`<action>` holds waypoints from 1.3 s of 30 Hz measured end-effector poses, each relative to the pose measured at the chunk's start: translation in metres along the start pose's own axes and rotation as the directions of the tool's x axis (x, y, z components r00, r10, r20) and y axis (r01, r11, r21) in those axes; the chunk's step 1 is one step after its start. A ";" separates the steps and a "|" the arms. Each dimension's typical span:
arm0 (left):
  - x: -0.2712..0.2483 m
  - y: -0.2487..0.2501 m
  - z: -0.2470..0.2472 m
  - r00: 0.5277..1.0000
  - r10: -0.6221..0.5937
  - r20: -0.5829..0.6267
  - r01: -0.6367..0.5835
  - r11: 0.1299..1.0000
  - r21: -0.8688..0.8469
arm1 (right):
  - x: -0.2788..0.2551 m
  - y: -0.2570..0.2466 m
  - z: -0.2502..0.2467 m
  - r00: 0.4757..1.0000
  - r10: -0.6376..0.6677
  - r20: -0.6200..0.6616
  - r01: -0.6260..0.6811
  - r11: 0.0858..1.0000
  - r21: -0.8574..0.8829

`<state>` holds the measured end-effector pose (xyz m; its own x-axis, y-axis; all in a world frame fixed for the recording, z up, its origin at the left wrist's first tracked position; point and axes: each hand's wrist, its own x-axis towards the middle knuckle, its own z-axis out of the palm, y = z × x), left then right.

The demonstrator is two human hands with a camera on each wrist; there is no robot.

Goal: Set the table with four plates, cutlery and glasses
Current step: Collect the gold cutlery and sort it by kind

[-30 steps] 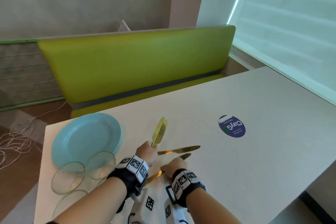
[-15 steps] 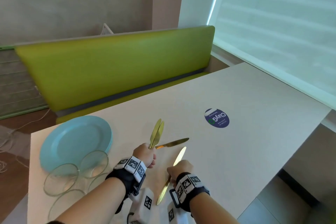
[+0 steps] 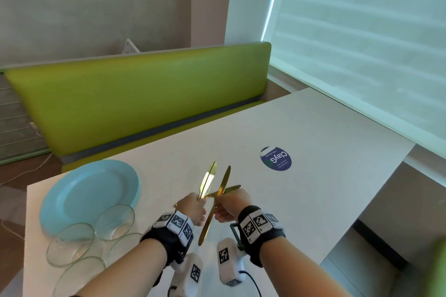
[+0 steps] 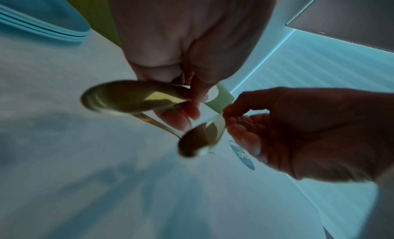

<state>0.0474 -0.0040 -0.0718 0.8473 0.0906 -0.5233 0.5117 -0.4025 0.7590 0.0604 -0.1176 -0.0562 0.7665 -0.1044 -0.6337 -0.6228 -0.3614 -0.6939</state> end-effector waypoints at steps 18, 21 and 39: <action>0.019 -0.002 -0.025 0.997 -0.028 0.067 0.031 0.999 -0.042 | 0.026 -0.024 0.033 0.975 -0.025 0.222 0.018 0.999 0.036; 0.030 -0.007 -0.033 0.996 -0.052 -0.076 0.058 0.995 0.080 | 0.045 -0.017 0.037 0.991 0.038 0.126 -0.051 0.994 0.097; 0.032 -0.017 -0.059 0.993 -0.075 -0.090 0.047 0.959 -0.279 | 0.096 -0.001 0.070 0.993 0.051 -0.109 -0.095 0.888 -0.449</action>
<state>0.0744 0.0594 -0.0791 0.8158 0.2019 -0.5420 0.5706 -0.1273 0.8113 0.1238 -0.0627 -0.1408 0.7462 -0.2231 -0.6272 -0.5558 -0.7273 -0.4026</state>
